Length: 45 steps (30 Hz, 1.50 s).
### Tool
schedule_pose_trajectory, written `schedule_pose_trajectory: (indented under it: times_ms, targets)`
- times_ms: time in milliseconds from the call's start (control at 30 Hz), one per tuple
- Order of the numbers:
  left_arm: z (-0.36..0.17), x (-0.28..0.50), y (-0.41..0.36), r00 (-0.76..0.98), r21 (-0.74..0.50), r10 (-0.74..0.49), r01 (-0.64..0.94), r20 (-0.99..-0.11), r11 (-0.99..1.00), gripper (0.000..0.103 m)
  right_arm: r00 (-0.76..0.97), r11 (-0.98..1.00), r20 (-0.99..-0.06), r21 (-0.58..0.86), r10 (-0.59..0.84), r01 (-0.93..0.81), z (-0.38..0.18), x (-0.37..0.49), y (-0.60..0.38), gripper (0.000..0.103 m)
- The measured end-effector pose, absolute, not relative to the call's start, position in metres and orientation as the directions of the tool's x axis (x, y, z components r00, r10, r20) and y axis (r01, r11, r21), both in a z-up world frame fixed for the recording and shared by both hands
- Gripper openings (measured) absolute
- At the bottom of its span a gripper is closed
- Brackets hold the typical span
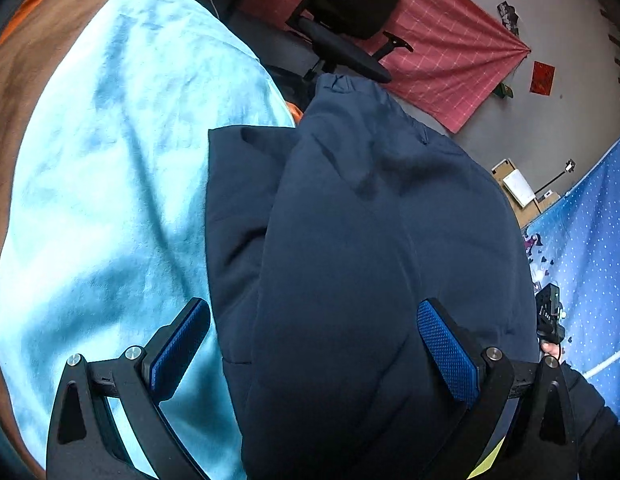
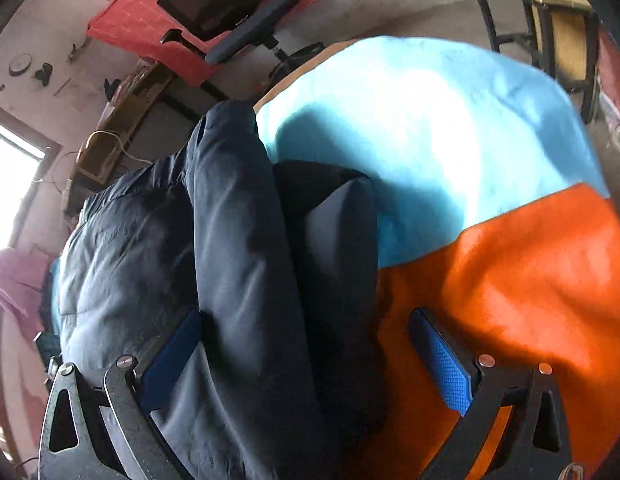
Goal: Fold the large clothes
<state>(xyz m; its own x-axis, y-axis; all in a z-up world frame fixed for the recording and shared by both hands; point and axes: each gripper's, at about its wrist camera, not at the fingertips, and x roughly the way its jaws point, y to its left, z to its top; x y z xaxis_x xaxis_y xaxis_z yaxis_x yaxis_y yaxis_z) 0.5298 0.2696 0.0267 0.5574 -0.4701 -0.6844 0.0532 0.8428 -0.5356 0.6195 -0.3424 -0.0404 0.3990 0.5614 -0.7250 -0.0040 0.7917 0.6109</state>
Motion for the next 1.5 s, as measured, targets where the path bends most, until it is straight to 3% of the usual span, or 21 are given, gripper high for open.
schedule_pose_trajectory:
  times_ms: [233,533,733,1000,1333,1400,1500]
  targets:
    - [0.029,0.546,0.263,0.525,-0.531,-0.481,0.064,-0.702,0.845,0.102,0.3,0.678,-0.628,0.729,0.718,-0.098,-0.041,0.616,-0.338,0.103]
    - [0.03,0.545,0.256,0.525,-0.489,-0.445,0.061,-0.725,0.87,0.102,0.228,0.743,-0.712,0.664,0.664,-0.088,-0.047,0.624,-0.324,0.103]
    - [0.03,0.547,0.248,0.518,-0.486,-0.441,0.055,-0.733,0.872,0.102,0.267,0.749,-0.71,0.657,0.652,-0.085,-0.053,0.621,-0.327,0.103]
    - [0.022,0.565,0.258,0.447,-0.596,-0.518,-0.043,-0.729,0.802,0.102,0.266,0.785,-0.749,0.617,0.606,-0.051,-0.054,0.619,-0.325,0.103]
    - [0.035,0.569,0.257,0.457,-0.58,-0.488,-0.079,-0.744,0.811,0.102,0.259,0.804,-0.774,0.594,0.578,-0.022,-0.052,0.615,-0.323,0.103]
    - [0.038,0.567,0.252,0.473,-0.573,-0.477,-0.075,-0.741,0.816,0.1,0.262,0.808,-0.777,0.589,0.572,-0.02,-0.05,0.618,-0.318,0.103]
    - [0.044,0.564,0.244,0.501,-0.553,-0.459,-0.049,-0.734,0.832,0.088,0.296,0.835,-0.792,0.55,0.534,-0.033,-0.042,0.615,-0.308,0.103]
